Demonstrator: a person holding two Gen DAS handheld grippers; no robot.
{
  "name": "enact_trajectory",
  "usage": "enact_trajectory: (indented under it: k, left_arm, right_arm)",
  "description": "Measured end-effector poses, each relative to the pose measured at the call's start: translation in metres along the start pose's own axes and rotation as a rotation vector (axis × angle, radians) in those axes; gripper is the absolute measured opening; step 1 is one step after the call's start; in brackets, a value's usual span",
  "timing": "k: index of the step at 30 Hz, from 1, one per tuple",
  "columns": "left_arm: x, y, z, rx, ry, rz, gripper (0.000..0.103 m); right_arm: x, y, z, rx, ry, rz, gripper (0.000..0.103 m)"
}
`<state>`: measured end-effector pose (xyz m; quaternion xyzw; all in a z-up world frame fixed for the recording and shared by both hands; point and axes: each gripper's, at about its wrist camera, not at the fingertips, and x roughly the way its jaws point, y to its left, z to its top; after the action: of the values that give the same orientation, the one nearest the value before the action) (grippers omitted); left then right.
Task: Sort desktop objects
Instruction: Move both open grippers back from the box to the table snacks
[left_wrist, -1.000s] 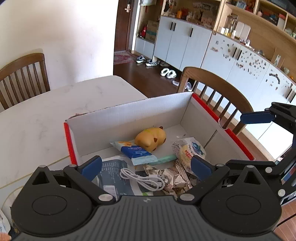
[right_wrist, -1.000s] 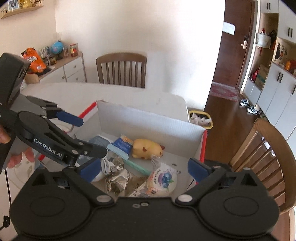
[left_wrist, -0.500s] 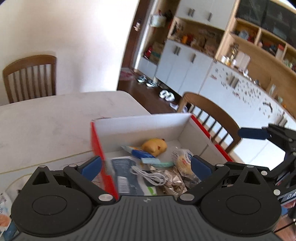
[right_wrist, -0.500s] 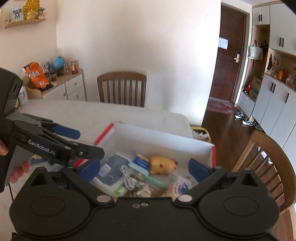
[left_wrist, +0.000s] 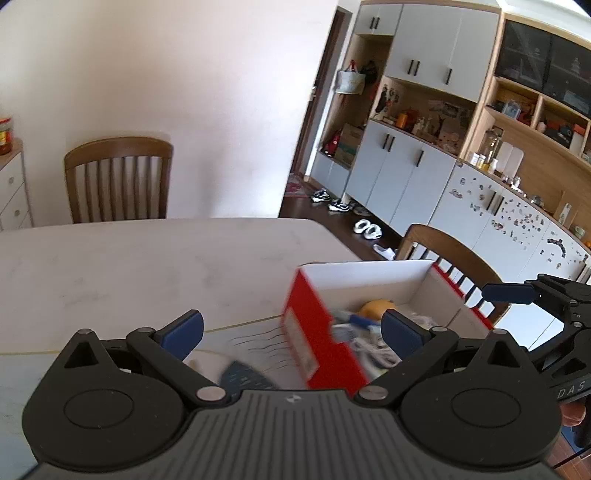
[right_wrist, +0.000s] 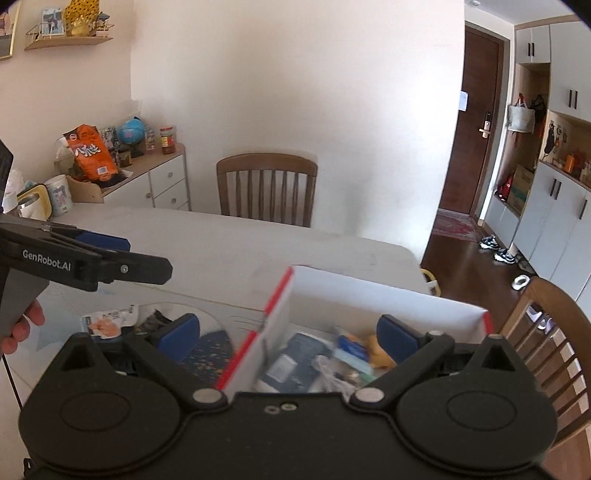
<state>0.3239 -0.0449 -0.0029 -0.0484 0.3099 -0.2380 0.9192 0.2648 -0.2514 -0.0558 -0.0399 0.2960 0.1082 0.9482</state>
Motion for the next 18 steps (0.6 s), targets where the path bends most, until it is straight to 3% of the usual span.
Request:
enact_trajectory:
  k: [18]
  left_arm:
    - [-0.018, 0.112, -0.046, 0.023, 0.086, 0.001, 0.103]
  right_arm:
    - [0.048, 0.097, 0.009, -0.008, 0.039, 0.005, 0.102]
